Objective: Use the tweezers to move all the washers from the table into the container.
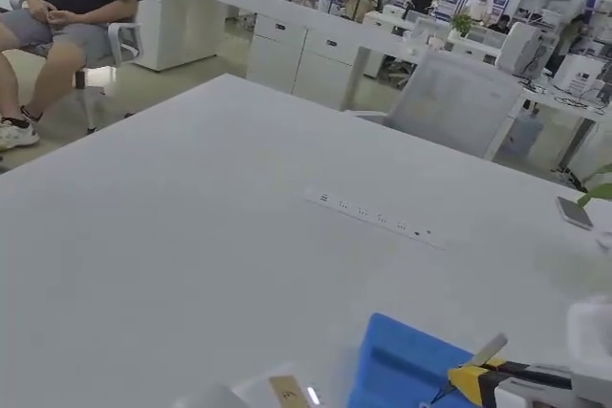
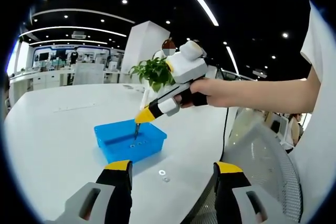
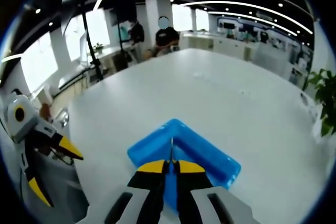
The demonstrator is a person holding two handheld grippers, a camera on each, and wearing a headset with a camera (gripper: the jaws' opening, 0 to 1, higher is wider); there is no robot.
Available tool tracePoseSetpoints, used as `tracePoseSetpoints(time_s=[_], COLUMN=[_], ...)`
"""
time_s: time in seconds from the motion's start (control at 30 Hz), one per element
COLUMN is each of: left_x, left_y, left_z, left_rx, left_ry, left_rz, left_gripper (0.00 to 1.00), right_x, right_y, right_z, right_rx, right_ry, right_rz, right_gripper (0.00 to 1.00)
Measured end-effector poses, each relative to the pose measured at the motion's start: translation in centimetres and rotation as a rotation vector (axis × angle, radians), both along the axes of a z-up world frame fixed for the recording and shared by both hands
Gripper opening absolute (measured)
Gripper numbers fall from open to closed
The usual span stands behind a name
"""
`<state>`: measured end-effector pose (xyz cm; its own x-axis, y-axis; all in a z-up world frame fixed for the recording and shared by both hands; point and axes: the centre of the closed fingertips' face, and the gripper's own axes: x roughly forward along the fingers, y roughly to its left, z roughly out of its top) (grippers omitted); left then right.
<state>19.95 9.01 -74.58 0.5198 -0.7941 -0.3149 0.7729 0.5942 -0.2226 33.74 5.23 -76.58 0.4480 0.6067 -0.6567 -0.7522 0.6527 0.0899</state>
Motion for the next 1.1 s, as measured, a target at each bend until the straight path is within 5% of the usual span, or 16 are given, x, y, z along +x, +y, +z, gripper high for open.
tracePoseSetpoints(time_s=[0.43,0.63,1.1], left_x=[-0.1,-0.1,-0.1], left_y=[-0.1,-0.1,0.0], left_z=[0.0,0.0,-0.2], left_rx=[0.004,0.004,0.009], left_ry=[0.000,0.002,0.003], left_rz=[-0.004,-0.005,-0.008], left_gripper=[0.62,0.62,0.62], right_x=[-2.0,-2.8,-4.9], right_y=[0.4,-0.1,-0.7], right_z=[1.2,0.8,-0.4], right_rx=[0.041,0.017,0.054], right_ry=[-0.007,-0.013,0.031], right_rz=[0.011,0.019,-0.017], right_gripper=[0.04,0.04,0.04])
